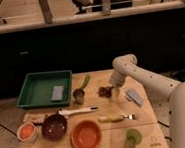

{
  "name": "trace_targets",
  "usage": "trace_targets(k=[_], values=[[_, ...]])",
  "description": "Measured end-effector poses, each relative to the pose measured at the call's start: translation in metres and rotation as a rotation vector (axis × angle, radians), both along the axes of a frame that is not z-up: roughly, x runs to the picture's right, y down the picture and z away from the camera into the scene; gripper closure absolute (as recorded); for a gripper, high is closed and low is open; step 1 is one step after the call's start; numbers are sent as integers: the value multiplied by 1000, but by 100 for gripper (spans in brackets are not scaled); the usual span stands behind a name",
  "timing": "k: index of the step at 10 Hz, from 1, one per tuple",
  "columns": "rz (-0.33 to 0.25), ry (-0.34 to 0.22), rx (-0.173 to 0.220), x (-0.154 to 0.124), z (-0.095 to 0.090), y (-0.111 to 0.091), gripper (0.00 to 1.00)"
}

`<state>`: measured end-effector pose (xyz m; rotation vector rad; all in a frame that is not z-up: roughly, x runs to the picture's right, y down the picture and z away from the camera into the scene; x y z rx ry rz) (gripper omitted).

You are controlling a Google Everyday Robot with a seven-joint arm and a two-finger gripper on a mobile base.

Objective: Place grapes in red bowl

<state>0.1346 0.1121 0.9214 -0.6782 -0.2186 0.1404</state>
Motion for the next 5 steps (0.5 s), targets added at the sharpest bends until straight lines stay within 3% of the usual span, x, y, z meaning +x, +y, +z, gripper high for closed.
trace_targets(k=[1, 4, 5], values=[[1, -2, -7, 1, 1, 2, 49], [2, -8, -16, 2, 2, 3, 79], [-8, -4, -12, 4, -1, 3, 94]])
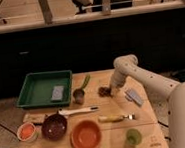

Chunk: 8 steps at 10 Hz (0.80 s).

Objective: Place grapes in red bowl

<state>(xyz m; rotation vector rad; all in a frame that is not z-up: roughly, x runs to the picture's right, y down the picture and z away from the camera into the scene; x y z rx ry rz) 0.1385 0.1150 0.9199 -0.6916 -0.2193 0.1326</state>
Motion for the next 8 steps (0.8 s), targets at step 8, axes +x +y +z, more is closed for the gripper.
trace_targets(k=[8], values=[[-42, -14, 78, 2, -61, -47, 100]])
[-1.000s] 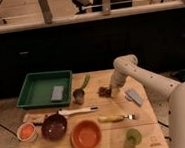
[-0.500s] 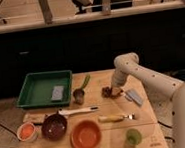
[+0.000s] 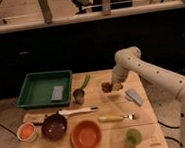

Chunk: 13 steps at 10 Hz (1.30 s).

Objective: Place grapes in red bowl

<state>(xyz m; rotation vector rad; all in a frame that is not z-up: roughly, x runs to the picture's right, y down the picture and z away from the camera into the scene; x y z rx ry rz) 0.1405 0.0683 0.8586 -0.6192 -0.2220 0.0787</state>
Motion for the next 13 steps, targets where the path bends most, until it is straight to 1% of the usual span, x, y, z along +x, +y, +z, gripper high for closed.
trace_targets(k=[1, 5, 8, 13], values=[[-11, -6, 4, -2, -9, -2, 100], [-53, -27, 13, -8, -22, 2, 100], [-81, -41, 19, -9, -40, -1, 100], [-125, -65, 25, -8, -59, 1, 100]])
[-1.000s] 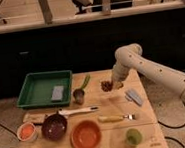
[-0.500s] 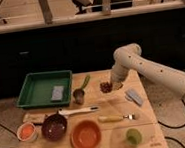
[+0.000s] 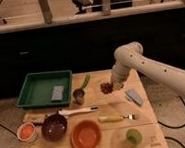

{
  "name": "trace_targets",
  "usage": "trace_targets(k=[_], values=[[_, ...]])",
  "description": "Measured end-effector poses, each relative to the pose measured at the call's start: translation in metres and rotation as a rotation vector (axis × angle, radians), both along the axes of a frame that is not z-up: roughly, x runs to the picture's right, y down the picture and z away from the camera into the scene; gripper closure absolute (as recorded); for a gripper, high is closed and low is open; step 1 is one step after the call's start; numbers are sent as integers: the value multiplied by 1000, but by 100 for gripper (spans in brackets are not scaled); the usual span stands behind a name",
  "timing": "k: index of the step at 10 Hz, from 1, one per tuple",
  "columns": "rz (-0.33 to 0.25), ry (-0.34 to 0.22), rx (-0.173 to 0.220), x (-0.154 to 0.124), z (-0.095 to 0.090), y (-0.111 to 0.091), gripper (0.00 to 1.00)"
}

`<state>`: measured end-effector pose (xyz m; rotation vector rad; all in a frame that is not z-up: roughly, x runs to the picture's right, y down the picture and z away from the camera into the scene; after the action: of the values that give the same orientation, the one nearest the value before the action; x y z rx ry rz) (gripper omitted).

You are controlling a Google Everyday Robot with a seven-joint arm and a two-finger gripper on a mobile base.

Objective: Place grapes in red bowl

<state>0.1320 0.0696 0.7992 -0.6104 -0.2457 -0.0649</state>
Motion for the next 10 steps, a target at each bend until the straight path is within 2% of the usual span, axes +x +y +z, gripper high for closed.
trace_targets(k=[1, 10], values=[[-13, -7, 2, 1, -8, -1, 100], [-89, -49, 11, -4, -41, 5, 100]])
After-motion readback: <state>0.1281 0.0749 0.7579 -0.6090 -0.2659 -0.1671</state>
